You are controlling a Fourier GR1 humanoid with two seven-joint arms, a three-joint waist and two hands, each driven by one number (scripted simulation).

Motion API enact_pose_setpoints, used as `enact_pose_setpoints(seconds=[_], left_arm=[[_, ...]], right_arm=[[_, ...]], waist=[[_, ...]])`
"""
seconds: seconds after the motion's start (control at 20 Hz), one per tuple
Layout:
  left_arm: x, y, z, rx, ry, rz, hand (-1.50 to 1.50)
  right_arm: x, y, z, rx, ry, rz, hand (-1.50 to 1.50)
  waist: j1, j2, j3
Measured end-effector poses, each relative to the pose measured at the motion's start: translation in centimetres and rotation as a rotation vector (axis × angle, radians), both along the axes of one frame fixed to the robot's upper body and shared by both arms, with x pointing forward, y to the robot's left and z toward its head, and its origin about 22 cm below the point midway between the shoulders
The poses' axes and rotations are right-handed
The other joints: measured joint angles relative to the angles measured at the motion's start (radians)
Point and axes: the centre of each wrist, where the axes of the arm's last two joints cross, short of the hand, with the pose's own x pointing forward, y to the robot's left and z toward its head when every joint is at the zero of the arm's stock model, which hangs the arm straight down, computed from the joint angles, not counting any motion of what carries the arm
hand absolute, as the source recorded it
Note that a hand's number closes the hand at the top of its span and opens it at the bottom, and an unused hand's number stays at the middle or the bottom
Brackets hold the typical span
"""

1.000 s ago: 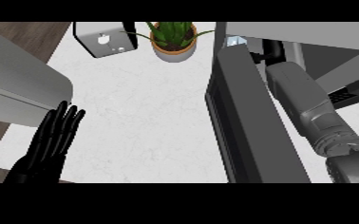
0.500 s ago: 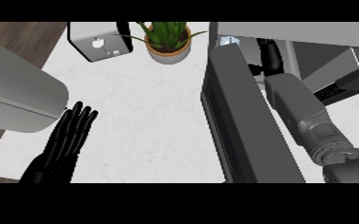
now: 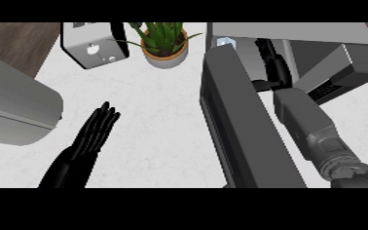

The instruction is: Pick up the milk, place it into the microwave and close the microwave

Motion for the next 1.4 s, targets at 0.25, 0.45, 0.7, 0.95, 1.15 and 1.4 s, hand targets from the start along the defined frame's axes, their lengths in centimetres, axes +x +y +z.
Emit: enact_pose_setpoints(seconds=[0.25,0.45,0.7,0.95,1.15,1.4], left_arm=[[1.2,-1.5,-1.0,0.051,0.023,-0.097,1.50],[2.3,-2.5,-1.1,0.104,0.021,-0.158,1.50],[3.1,-4.0,-2.1,0.138,0.056,-0.205,1.50],[4.8,-6.1,-3.8,0.229,0.067,-0.225,1.50],[5.7,-7.6,-5.1,0.286,0.104,-0.306,1.50],[5.7,-9.8,-7.1,0.312,0.141,-0.382,1.50]], right_arm=[[-1.9,-0.8,-2.5,0.046,0.014,0.039,-1.50],[-3.2,-1.8,-3.9,0.061,0.016,0.053,-1.50],[-4.8,-4.1,-5.1,0.057,0.018,0.077,-1.50],[-6.1,-5.0,-6.0,0.058,0.021,0.098,-1.50],[-7.7,-6.4,-6.8,0.044,0.022,0.097,-1.50],[-9.5,-7.9,-6.7,0.038,-0.001,0.110,-1.50]], waist=[[-0.026,-0.012,-0.001],[-0.042,-0.020,-0.002],[-0.059,-0.030,-0.003],[-0.072,-0.037,-0.003],[-0.086,-0.040,-0.004],[-0.098,-0.043,-0.004]])
